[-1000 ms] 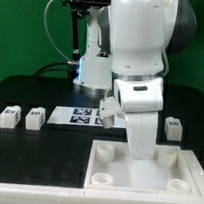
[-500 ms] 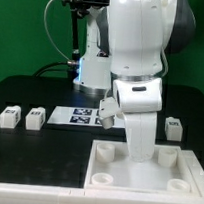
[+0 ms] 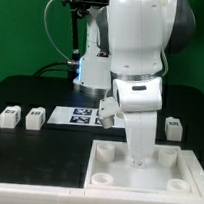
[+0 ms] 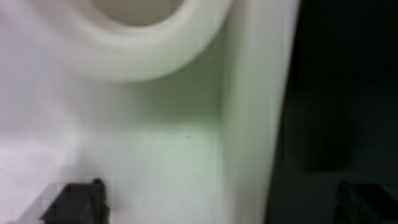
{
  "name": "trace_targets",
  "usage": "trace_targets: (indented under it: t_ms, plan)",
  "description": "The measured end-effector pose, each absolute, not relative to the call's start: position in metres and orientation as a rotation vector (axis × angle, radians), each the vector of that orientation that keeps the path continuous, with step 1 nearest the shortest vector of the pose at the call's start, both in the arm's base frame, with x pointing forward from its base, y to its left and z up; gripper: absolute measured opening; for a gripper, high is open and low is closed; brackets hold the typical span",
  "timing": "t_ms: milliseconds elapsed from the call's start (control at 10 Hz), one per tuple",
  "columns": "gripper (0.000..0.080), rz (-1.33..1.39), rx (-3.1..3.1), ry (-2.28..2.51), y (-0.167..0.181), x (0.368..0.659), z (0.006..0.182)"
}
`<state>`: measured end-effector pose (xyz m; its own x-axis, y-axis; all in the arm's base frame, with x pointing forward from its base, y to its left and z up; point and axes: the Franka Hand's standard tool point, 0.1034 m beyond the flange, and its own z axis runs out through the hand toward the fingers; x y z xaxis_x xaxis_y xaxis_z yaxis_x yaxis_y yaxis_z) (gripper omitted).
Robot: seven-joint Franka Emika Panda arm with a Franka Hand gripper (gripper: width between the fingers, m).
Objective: Assemble one leg
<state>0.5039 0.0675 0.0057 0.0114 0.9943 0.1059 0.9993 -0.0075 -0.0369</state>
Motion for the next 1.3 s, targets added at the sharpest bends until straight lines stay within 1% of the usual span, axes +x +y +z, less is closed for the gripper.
trace_targets:
  t_ms: [400, 500, 600, 700, 900, 1000, 1100, 1200, 1300]
  plan:
    - [0.0649, -0.073, -2.166, -2.134, 0.067, 0.504, 0.008]
    - [0.0649, -0.069, -2.221, -2.099, 0.065, 0.504, 0.024]
    - [0.0649, -0.057, -2.341, -1.986, 0.069, 0.494, 0.041]
    - [0.0649, -0.050, -2.391, -1.926, 0.073, 0.484, 0.043]
    - [0.0649, -0.007, -2.666, -1.495, 0.090, 0.460, 0.041]
    - [0.0649, 0.008, -2.766, -1.291, 0.106, 0.455, 0.041]
    - [0.0649, 0.007, -2.857, -1.071, 0.124, 0.456, 0.045]
    - [0.0649, 0.007, -2.924, -0.832, 0.132, 0.458, 0.047]
    - [0.0649, 0.014, -2.943, -0.734, 0.131, 0.457, 0.046]
